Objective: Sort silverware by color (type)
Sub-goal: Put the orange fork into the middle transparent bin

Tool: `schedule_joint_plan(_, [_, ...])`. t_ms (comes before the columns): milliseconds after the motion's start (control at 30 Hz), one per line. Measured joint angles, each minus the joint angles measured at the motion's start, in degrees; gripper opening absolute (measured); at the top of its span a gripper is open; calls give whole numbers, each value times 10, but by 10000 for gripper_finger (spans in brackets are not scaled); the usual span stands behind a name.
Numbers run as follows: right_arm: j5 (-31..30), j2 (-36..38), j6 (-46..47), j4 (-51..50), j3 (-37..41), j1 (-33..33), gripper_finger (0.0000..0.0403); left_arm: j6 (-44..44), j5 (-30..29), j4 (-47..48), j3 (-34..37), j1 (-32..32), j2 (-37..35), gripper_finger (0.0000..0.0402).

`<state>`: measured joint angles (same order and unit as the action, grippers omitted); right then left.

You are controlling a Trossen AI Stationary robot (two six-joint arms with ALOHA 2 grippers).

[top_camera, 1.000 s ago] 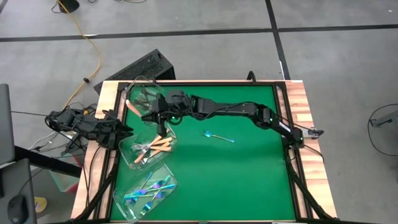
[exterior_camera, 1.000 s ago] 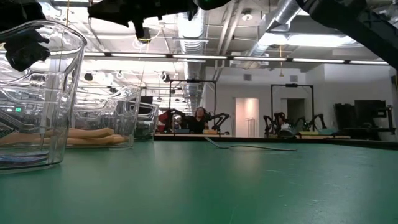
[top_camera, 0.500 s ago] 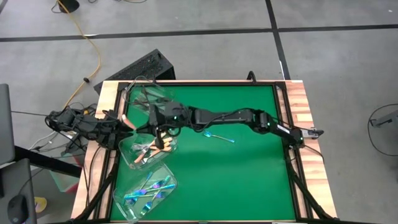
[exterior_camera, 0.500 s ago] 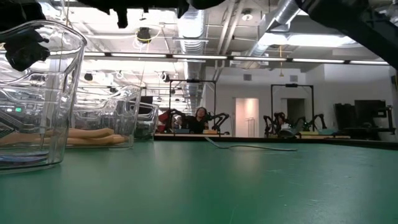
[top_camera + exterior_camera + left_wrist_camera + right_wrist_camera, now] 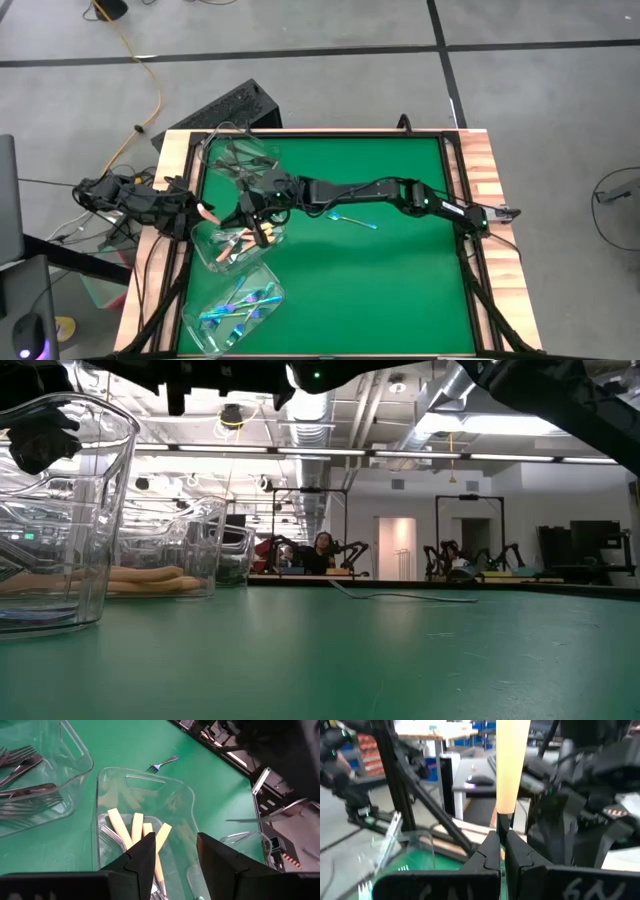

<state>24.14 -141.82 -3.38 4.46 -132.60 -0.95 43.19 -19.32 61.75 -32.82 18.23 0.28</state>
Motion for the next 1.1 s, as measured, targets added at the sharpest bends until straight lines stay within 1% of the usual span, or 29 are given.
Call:
schedule_joint_plan(300, [-1,-1,-62,-66,0,-7,13,1,-1,0,0,0,0,128])
schedule_joint_plan(433, [-15,-1,-102,-110,0,-3,13,1,-1,0,0,0,0,128])
schedule_joint_plan(600, [-16,-1,-106,-116,0,-3,13,1,-1,0,0,0,0,128])
schedule_joint_plan(733, [-27,-1,-109,-119,0,-3,13,1,-2,0,0,0,0,128])
schedule_joint_plan(900, [-37,-5,-136,-121,0,7,13,1,-2,0,0,0,0,128])
schedule_joint_plan(967, [-46,-16,-134,-110,-1,11,13,1,-2,0,0,0,0,128])
schedule_joint_plan(1100, [-52,-25,-119,-121,1,10,13,0,-1,0,0,0,0,128])
